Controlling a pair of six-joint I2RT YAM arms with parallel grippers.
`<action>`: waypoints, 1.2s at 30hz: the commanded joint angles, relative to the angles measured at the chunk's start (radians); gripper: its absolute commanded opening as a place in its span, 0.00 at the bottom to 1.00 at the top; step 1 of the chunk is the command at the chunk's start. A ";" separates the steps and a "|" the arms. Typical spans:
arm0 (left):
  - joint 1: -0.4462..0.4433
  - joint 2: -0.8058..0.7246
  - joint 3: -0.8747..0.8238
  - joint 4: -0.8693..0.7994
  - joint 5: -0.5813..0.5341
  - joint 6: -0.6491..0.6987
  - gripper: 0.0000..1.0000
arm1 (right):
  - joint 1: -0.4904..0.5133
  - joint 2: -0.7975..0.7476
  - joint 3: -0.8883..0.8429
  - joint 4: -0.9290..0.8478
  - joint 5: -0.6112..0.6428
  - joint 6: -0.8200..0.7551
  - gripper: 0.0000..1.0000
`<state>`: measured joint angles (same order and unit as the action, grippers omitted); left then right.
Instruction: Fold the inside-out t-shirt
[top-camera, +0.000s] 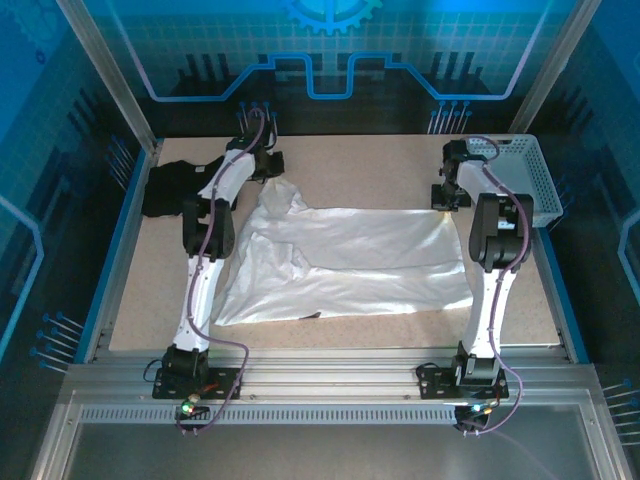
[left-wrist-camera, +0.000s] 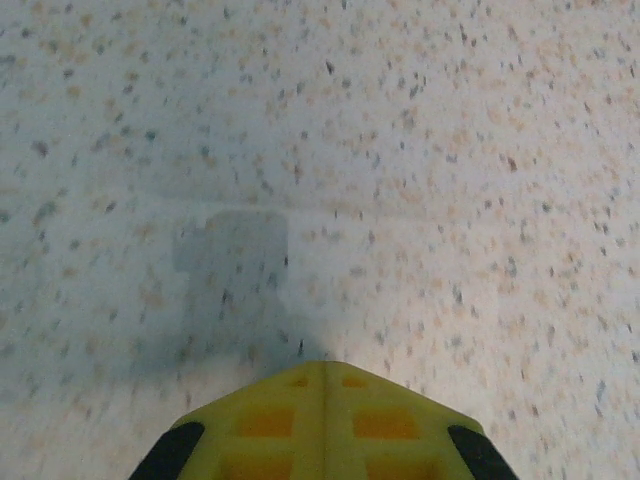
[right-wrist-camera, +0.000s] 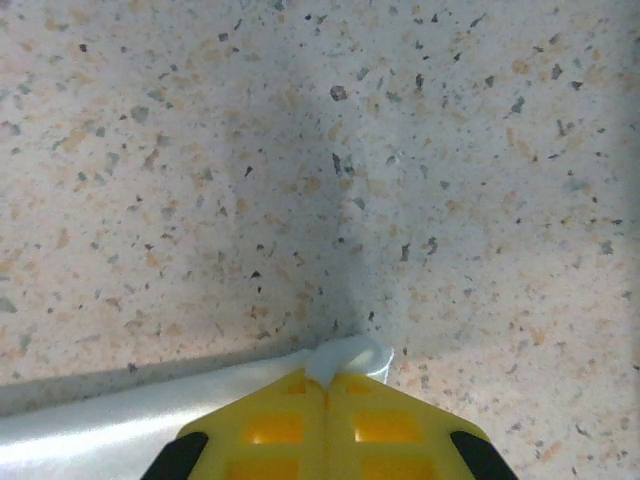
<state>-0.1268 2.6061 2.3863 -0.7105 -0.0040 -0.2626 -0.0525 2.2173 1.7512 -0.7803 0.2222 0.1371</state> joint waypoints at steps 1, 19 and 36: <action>0.007 -0.232 -0.139 0.062 0.033 -0.013 0.00 | -0.015 -0.104 -0.032 0.043 -0.024 -0.030 0.01; 0.007 -1.085 -1.090 0.294 0.090 -0.212 0.00 | -0.018 -0.501 -0.439 0.163 0.015 0.000 0.00; 0.009 -1.534 -1.443 0.128 0.175 -0.283 0.00 | -0.024 -0.722 -0.731 0.182 0.048 0.093 0.01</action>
<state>-0.1268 1.1088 0.9974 -0.5236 0.1154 -0.5060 -0.0601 1.5421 1.0462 -0.6006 0.2398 0.1993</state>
